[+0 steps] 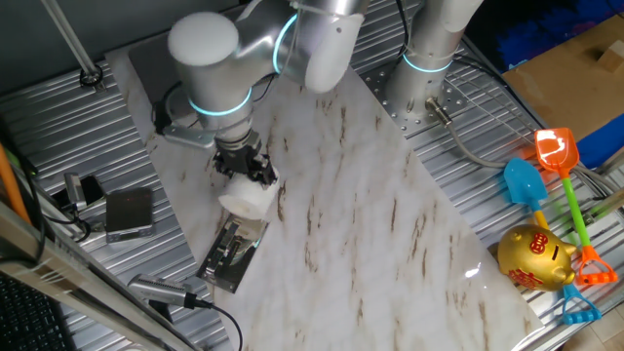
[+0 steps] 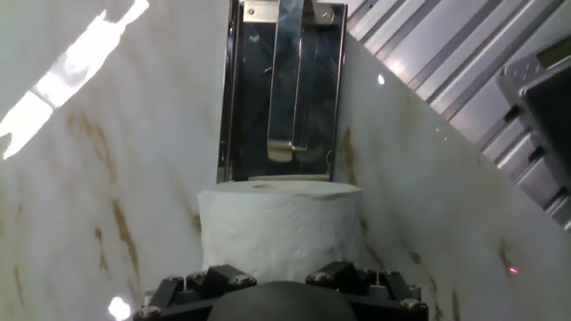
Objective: Take the roll of paper down from the shelf
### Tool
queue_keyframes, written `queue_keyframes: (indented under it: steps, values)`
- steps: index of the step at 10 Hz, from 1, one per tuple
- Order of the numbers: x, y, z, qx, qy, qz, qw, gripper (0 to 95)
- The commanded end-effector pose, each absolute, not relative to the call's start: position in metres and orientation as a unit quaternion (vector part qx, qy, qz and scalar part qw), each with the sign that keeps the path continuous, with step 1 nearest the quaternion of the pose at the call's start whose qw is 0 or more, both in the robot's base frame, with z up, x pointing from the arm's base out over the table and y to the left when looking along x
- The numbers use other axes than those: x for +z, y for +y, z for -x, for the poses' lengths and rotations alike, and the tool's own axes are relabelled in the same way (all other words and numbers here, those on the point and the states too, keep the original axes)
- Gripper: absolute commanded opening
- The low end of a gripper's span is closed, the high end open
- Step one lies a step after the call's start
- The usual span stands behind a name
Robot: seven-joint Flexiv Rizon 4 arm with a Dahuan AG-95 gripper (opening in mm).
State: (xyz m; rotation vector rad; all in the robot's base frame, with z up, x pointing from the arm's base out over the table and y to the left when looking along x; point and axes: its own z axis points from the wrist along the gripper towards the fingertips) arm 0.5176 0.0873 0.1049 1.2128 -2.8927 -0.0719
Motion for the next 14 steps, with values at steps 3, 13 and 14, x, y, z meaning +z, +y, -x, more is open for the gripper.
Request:
queue_keyframes:
  steps: [3, 13, 14]
  values:
    - [0.102, 0.067, -0.491, -0.020, -0.916, -0.401, -0.001, 0.0]
    - [0.090, 0.048, -0.472, -0.021, -0.911, -0.408, 0.053, 0.0]
    - [0.089, 0.047, -0.470, -0.021, -0.910, -0.409, 0.058, 0.0]
